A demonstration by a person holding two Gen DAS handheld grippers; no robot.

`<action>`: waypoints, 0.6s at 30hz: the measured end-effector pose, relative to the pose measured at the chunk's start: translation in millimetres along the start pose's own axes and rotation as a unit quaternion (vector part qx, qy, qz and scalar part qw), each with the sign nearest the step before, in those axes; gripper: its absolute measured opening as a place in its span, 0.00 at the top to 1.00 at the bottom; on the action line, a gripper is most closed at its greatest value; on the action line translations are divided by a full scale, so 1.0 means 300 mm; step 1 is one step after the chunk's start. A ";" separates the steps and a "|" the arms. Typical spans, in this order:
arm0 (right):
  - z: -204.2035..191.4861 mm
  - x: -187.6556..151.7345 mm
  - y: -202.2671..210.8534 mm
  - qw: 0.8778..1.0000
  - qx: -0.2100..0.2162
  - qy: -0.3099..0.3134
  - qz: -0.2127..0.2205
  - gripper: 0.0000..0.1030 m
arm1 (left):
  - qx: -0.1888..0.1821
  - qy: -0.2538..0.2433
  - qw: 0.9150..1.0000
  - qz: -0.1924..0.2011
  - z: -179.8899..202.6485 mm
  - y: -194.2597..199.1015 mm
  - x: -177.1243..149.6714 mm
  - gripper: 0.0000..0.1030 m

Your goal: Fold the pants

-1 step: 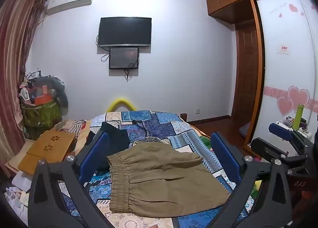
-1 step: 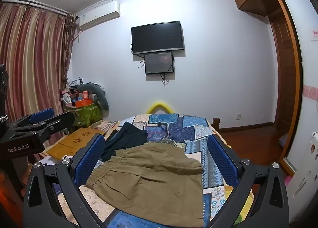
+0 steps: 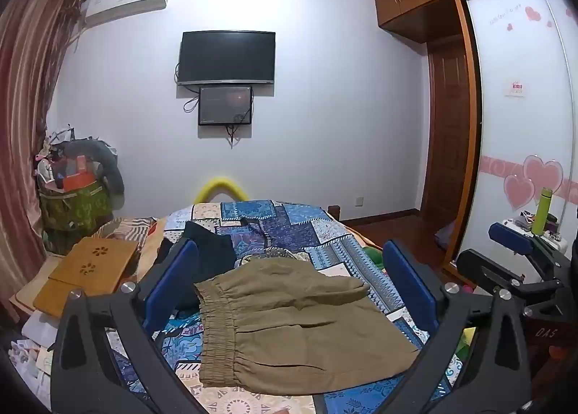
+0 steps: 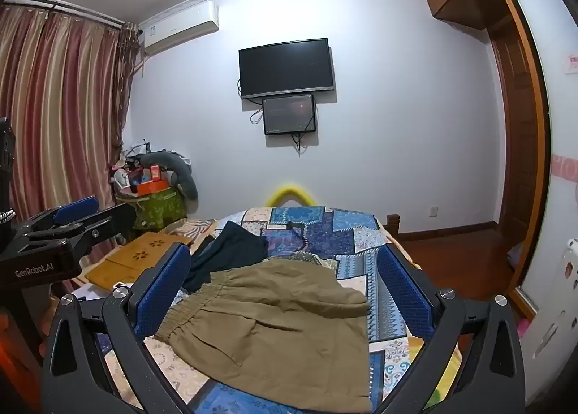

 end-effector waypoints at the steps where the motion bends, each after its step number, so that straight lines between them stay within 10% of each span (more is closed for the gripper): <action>1: 0.000 0.001 0.001 1.000 0.000 0.002 0.004 0.01 | 0.000 0.000 1.000 0.000 -0.001 0.000 0.000 0.00; 18: 0.017 0.006 0.001 1.000 -0.002 -0.002 -0.001 0.01 | 0.002 0.006 1.000 -0.008 -0.030 -0.006 -0.015 0.00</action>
Point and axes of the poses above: each gripper's, at about its wrist camera, not at the fingertips, and y roughly against the way its jaws point, z to its right, x to its top, the point moved 6 cm from there along -y, roughly the way its jaws point, and after that the axes turned 1 degree about -x, right-handed, at the moved point
